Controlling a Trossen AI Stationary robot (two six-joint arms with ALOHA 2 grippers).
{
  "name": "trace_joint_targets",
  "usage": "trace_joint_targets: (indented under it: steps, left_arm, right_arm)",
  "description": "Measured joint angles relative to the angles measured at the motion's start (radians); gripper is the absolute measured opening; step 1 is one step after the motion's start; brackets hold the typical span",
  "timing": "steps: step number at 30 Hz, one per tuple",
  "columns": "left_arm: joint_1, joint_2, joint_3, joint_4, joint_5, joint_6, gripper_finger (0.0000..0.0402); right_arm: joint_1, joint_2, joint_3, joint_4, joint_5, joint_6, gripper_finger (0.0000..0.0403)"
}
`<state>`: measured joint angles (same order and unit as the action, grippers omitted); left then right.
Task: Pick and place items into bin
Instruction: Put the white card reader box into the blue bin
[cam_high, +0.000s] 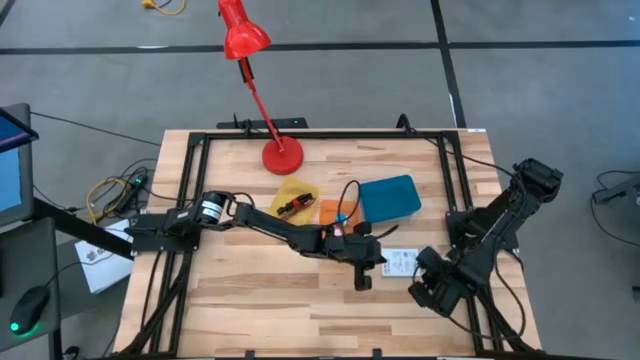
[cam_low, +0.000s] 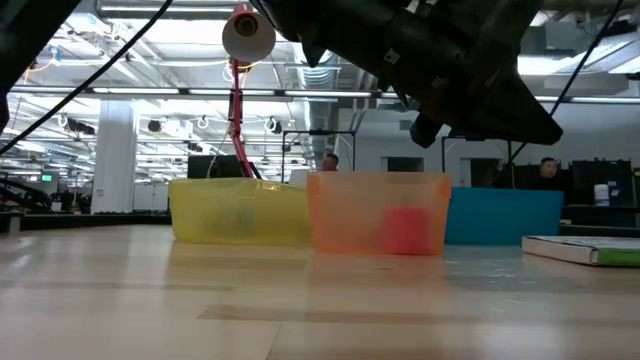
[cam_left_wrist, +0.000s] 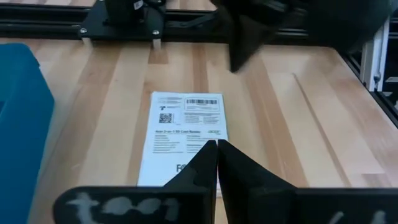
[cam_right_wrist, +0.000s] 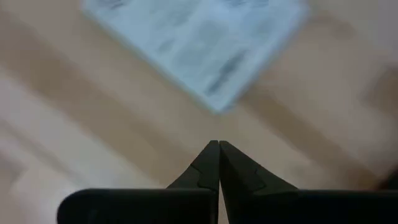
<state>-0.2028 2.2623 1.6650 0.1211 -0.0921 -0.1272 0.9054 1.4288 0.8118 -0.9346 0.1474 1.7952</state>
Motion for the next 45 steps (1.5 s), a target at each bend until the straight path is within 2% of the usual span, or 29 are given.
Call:
trace_joint_targets:
  steps: [5, 15, 21, 32, 37, 42, 45]
  left_arm:
    - [-0.006, 0.0, 0.0, -0.001, 0.005, 0.01, 0.0]
    - [-0.04, 0.0, 0.007, -0.015, 0.005, 0.032, 0.0]
    - [-0.024, 0.0, 0.007, -0.026, -0.001, 0.032, 0.0]
    - [-0.024, 0.0, 0.007, -0.032, -0.003, 0.032, 0.0]
    - [-0.027, 0.0, 0.007, -0.072, 0.0, 0.009, 0.0]
    - [-0.046, 0.0, 0.007, -0.16, 0.019, -0.03, 0.0]
    - [-0.074, 0.0, 0.007, -0.211, -0.019, -0.033, 0.0]
  right_arm:
    - [-0.033, 0.0, -0.042, -0.067, 0.034, 0.102, 0.0]
    - [-0.142, 0.0, -0.14, -0.12, 0.014, 0.114, 0.0]
    - [-0.197, 0.0, -0.142, -0.033, 0.082, 0.035, 0.0]
    - [-0.304, -0.001, -0.162, 0.133, 0.092, -0.153, 0.0]
    - [-0.312, -0.001, -0.162, 0.294, 0.091, -0.197, 0.0]
    - [-0.299, 0.0, -0.162, 0.313, 0.147, -0.207, 0.0]
    - [-0.282, 0.0, -0.162, 0.322, 0.145, -0.207, 0.0]
